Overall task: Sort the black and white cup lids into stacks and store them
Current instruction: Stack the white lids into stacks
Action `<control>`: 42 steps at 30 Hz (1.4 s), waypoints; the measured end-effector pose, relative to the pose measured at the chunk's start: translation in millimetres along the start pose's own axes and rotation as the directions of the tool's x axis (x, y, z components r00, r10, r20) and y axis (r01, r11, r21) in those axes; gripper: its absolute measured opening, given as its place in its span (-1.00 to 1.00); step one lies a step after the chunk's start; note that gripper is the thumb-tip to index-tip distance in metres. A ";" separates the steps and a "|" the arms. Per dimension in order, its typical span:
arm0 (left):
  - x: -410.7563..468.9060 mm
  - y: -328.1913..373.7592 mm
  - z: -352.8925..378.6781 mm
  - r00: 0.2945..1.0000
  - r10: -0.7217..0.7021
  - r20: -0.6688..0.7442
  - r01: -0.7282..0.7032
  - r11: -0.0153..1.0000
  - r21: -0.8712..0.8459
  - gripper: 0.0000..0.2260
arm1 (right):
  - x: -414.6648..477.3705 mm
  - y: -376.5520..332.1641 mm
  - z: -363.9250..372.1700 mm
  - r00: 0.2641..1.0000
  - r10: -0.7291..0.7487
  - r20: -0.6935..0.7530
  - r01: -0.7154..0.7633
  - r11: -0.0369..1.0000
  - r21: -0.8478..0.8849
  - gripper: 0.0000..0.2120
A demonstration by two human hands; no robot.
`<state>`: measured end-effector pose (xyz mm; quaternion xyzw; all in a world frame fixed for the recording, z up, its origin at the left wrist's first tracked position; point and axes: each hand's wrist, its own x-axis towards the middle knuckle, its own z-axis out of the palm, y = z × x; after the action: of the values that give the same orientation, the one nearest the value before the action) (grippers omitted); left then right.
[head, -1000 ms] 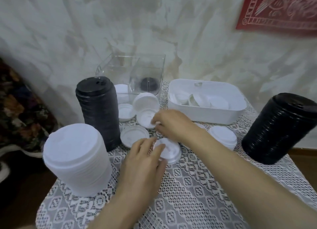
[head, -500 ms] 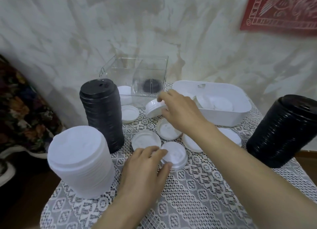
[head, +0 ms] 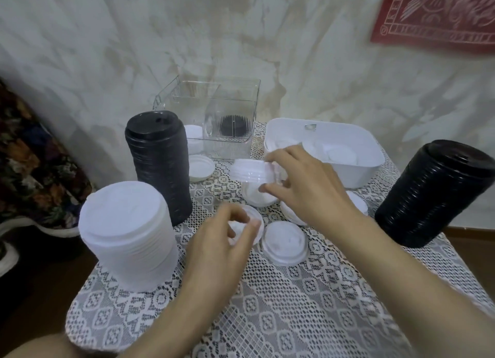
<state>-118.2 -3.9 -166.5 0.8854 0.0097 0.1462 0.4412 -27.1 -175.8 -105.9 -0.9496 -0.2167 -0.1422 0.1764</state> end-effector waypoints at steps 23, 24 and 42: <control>-25.2 49.7 -25.4 0.997 0.014 -0.075 -0.028 0.982 -0.188 -0.55 | -84.1 -13.1 -54.1 0.980 0.181 0.085 -0.182 0.630 0.755 -0.57; -25.3 53.6 -30.1 0.997 0.014 -0.076 -0.030 0.978 -0.206 -0.54 | -82.5 -16.8 -57.0 0.981 0.177 0.076 -0.173 0.630 0.757 -0.57; -32.9 30.3 -184.2 0.966 0.156 -0.206 -0.103 0.964 0.247 -0.38 | -27.8 -129.3 -36.5 0.997 -0.080 0.011 0.038 0.586 0.809 -0.44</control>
<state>-202.3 116.1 -46.3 0.9077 0.0180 0.2716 0.3192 -117.9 -91.2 -47.4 -0.7614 -0.2931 -0.0119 0.5782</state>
